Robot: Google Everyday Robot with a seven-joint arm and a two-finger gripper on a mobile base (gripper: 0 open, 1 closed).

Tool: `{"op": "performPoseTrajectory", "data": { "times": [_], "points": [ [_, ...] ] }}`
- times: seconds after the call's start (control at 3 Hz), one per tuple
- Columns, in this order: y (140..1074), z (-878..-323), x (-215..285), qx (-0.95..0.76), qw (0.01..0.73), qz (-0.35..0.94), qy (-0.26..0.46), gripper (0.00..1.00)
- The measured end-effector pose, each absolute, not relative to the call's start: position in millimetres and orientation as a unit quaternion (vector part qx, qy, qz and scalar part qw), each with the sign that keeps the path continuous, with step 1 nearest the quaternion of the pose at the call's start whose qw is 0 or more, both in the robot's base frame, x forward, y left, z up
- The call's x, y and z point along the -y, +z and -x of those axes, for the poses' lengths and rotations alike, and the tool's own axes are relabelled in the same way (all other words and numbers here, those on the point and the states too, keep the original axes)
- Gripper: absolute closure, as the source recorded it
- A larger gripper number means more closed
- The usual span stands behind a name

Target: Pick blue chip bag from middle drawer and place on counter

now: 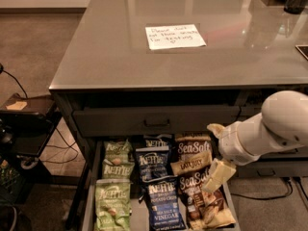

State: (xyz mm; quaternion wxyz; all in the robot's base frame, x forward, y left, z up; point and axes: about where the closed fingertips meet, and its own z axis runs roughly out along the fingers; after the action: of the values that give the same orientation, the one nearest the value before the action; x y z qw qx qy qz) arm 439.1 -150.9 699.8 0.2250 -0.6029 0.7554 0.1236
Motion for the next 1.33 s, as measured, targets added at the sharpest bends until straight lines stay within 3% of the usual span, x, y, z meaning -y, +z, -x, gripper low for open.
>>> {"op": "performPoseTrajectory", "data": {
  "times": [0.67,1.33],
  "points": [
    [686.9,-437.9,150.6,-0.749,0.228,0.607,0.135,0.0],
    [580.0,-441.6,134.8,-0.712,0.255,0.63,0.176,0.0]
  ]
}}
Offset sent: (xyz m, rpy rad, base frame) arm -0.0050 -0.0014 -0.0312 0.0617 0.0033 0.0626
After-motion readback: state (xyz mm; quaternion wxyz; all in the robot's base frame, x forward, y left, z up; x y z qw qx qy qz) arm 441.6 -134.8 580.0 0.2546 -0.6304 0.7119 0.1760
